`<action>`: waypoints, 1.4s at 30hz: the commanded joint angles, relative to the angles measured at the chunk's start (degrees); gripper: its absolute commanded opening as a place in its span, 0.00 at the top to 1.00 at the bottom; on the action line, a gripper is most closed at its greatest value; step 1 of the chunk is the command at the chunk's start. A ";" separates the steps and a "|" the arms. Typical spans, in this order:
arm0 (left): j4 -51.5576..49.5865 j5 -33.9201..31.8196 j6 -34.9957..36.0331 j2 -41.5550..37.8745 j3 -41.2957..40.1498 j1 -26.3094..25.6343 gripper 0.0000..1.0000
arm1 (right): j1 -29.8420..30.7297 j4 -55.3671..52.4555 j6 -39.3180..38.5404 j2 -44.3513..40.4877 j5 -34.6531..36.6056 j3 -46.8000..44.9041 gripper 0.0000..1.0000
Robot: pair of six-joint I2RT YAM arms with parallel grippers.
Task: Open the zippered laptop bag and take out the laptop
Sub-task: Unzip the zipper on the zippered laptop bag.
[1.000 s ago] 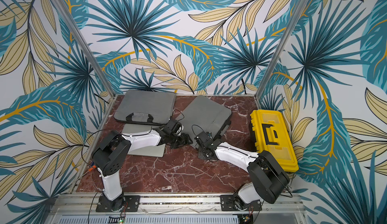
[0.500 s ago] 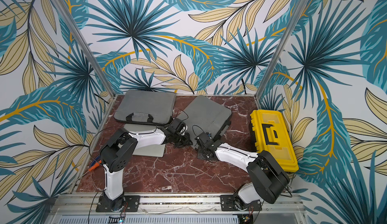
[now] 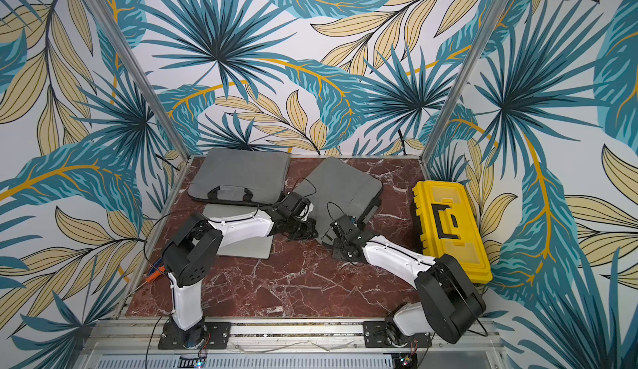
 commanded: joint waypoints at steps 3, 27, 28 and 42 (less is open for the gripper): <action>-7.49 -4.73 12.93 -4.68 3.55 -0.11 1.00 | -2.49 -3.56 -3.67 0.24 1.38 -0.50 1.00; -16.32 1.95 34.95 -12.20 0.04 9.00 1.00 | -8.69 -5.42 -7.20 0.39 7.47 1.70 1.00; -16.32 2.15 34.70 -12.10 -0.03 9.27 1.00 | -9.03 -5.33 -7.28 0.55 7.77 1.70 1.00; -16.32 2.29 31.85 -13.15 -2.75 9.59 1.00 | -13.98 -2.38 -9.69 5.69 9.77 4.43 1.00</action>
